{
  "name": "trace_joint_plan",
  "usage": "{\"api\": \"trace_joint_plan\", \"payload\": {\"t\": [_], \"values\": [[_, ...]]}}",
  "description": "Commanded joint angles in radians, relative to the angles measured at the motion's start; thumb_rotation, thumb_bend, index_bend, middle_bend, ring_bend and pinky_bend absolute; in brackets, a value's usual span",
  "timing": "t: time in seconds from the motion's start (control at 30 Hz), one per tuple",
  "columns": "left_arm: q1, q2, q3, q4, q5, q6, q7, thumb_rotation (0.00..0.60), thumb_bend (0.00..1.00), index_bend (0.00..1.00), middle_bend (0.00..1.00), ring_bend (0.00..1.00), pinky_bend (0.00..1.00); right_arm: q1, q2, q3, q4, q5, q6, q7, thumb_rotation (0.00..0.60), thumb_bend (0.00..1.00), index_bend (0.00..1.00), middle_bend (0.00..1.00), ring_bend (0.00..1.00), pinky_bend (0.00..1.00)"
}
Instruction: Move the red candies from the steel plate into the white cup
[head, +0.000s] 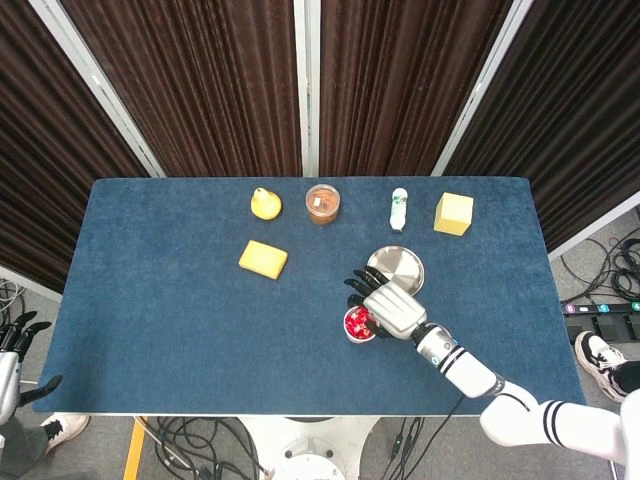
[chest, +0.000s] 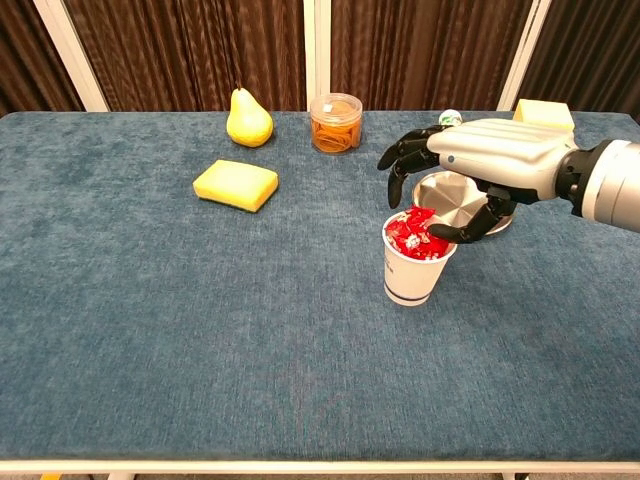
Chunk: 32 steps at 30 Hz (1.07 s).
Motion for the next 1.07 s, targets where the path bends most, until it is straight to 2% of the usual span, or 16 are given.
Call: {"api": "trace_joint_plan", "payload": {"t": [0.03, 0.23, 0.4, 0.63, 0.9, 1.07], "values": [[-0.001, 0.000, -0.001, 0.000, 0.000, 0.001, 0.000, 0.600, 0.09, 0.31, 0.24, 0.21, 0.22, -0.011, 0.018, 0.002, -0.017, -0.003, 0.020, 0.006, 0.600, 0.34, 0.34, 0.11, 0.00, 0.00], [-0.006, 0.002, -0.007, 0.001, 0.004, 0.002, -0.004, 0.600, 0.09, 0.31, 0.24, 0.21, 0.22, -0.077, 0.098, 0.016, -0.064, -0.018, 0.145, 0.049, 0.600, 0.34, 0.33, 0.11, 0.00, 0.00], [-0.010, -0.004, -0.012, 0.007, 0.004, 0.003, -0.008, 0.600, 0.09, 0.31, 0.24, 0.21, 0.22, -0.192, 0.191, 0.013, -0.083, 0.014, 0.291, 0.065, 0.600, 0.34, 0.24, 0.13, 0.00, 0.00], [-0.020, -0.023, -0.024, 0.016, -0.003, 0.000, -0.005, 0.600, 0.09, 0.31, 0.24, 0.21, 0.22, -0.378, 0.298, -0.043, -0.099, 0.027, 0.475, 0.105, 0.600, 0.34, 0.13, 0.06, 0.00, 0.00], [-0.034, -0.038, -0.030, 0.009, -0.011, -0.015, 0.024, 0.600, 0.09, 0.31, 0.24, 0.21, 0.22, -0.532, 0.330, -0.113, -0.102, -0.064, 0.626, 0.223, 0.600, 0.34, 0.10, 0.03, 0.00, 0.00], [-0.044, -0.038, -0.033, -0.003, -0.010, -0.023, 0.040, 0.600, 0.09, 0.31, 0.24, 0.21, 0.22, -0.570, 0.323, -0.119, -0.096, -0.096, 0.659, 0.232, 0.600, 0.34, 0.10, 0.04, 0.00, 0.00]]}}
